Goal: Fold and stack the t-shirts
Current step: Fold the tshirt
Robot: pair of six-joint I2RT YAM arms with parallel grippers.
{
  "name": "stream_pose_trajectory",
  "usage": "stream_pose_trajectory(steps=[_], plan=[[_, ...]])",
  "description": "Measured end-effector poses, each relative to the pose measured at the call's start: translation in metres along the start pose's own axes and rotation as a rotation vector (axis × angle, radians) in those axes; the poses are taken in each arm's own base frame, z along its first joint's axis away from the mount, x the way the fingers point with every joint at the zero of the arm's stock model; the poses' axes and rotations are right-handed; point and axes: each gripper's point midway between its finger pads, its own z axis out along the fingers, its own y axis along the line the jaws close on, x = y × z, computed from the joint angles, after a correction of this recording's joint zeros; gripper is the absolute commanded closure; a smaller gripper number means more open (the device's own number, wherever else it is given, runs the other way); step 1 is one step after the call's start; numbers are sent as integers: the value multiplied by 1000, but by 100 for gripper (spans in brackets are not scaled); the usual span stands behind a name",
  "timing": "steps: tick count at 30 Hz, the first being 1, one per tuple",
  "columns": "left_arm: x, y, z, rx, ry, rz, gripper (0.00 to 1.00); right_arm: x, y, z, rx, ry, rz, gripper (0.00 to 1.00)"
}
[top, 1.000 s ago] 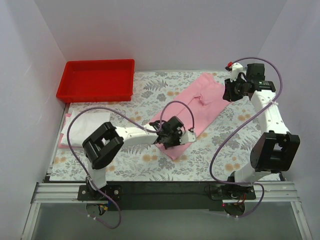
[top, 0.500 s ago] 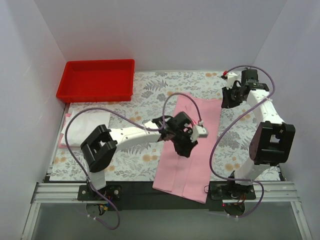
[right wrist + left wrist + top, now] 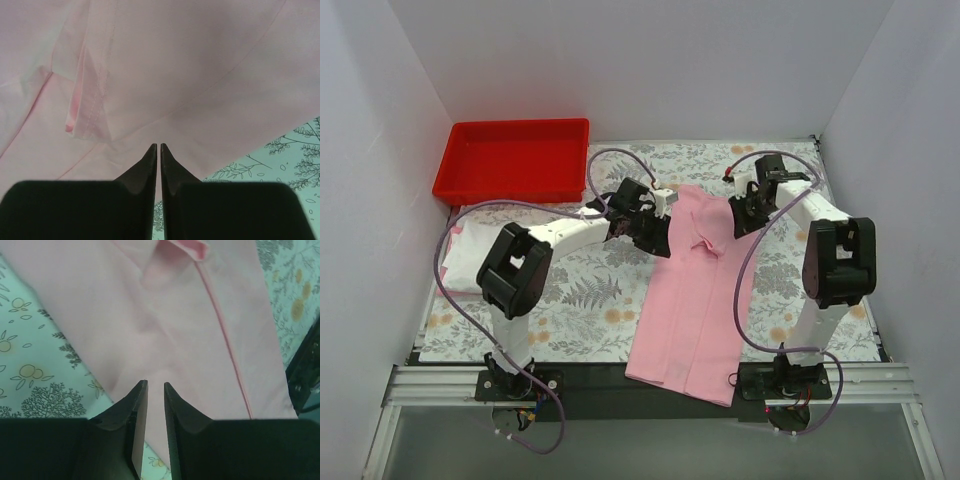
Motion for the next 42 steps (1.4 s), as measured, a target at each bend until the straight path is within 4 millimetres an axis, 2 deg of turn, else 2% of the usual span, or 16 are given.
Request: stream_pose_trajectory(steps=[4,7,9,12,16,24,31,36,42], plan=[[6,30,23,-35,20,-102,81,6,-3,17,26,39,-6,91],[13,41,34,-55,32,-158,81,7,-9,34,49,65,-12,91],[10,46,38,-60,16,-192,81,3,-15,45,68,77,-16,92],[1,54,39,-72,-18,-225,81,-15,-21,53,94,59,-29,93],[-5,82,37,-116,-52,-288,82,-48,-24,68,115,14,-64,94],[-16,137,9,-192,-131,-406,82,-116,-15,100,124,-98,-117,94],[-26,171,-8,-239,-177,-439,82,-163,-11,120,136,-187,-133,93],[-39,186,-7,-259,-198,-427,82,-185,-19,127,162,-226,-141,91],[-52,196,-7,-267,-206,-414,80,-189,-23,126,186,-230,-146,79]])
